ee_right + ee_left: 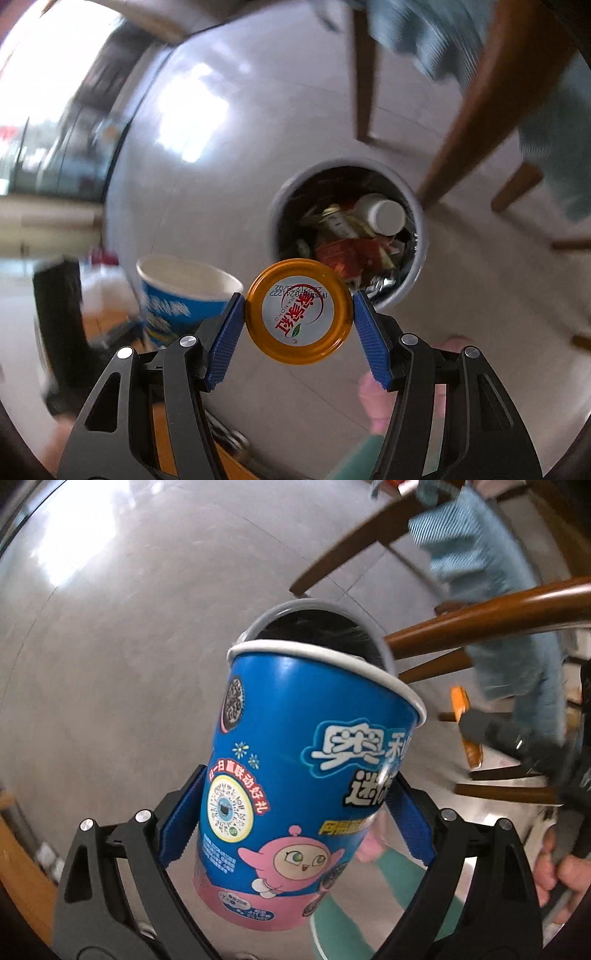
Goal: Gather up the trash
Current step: 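Open both tools over the bin to drop the cup and cap, then return both open tools to the table toward the red drink can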
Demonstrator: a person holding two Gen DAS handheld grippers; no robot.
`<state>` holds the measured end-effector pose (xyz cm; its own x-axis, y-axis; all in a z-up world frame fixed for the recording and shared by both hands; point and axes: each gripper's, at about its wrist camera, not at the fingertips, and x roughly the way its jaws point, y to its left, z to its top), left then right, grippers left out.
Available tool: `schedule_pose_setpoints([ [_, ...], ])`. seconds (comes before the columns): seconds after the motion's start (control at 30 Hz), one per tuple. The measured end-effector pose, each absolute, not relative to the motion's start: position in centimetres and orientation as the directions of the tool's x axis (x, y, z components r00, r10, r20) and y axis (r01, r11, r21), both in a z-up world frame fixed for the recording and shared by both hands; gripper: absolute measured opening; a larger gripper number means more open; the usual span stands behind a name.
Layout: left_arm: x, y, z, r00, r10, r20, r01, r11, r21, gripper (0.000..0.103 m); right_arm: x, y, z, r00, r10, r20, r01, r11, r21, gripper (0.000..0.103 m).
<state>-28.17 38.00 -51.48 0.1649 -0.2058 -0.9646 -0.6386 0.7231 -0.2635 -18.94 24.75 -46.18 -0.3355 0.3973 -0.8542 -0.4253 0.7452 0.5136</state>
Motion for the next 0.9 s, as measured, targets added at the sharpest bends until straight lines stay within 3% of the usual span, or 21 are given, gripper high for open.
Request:
schedule_pose_setpoints([
  [0.1, -25.3, 38.2, -55.7, 0.144, -0.195, -0.97, -0.619, 0.747, -0.242, 0.09, -17.5, 25.9, -49.5, -0.327, 0.384, -0.863, -0.426, 0.756, 0.498, 0.062],
  [0.17, -24.5, 38.2, -57.6, 0.14, -0.202, -0.969, -0.634, 0.734, -0.244, 0.09, -16.4, 25.7, -51.0, -0.342, 0.39, -0.855, -0.375, 0.778, 0.504, 0.07],
  [0.37, -25.3, 37.0, -56.6, 0.139, -0.206, -0.969, -0.659, 0.711, -0.246, 0.09, -14.7, 23.7, -49.3, -0.348, 0.408, -0.844, -0.321, 0.794, 0.516, 0.073],
  [0.53, -29.3, 36.8, -50.3, 0.184, -0.204, -0.961, -0.71, 0.649, -0.274, 0.09, -16.4, 22.4, -44.3, -0.391, 0.383, -0.837, -0.366, 0.77, 0.523, 0.073],
  [0.7, -35.0, 35.0, -39.3, 0.226, -0.177, -0.958, -0.762, 0.58, -0.287, 0.091, -21.0, 20.3, -37.2, -0.481, 0.351, -0.803, -0.41, 0.72, 0.56, 0.073],
  [0.9, -40.7, 32.3, -25.6, 0.169, -0.102, -0.98, -0.783, 0.59, -0.196, 0.094, -25.6, 16.5, -23.3, -0.526, 0.428, -0.735, -0.433, 0.608, 0.665, 0.073],
])
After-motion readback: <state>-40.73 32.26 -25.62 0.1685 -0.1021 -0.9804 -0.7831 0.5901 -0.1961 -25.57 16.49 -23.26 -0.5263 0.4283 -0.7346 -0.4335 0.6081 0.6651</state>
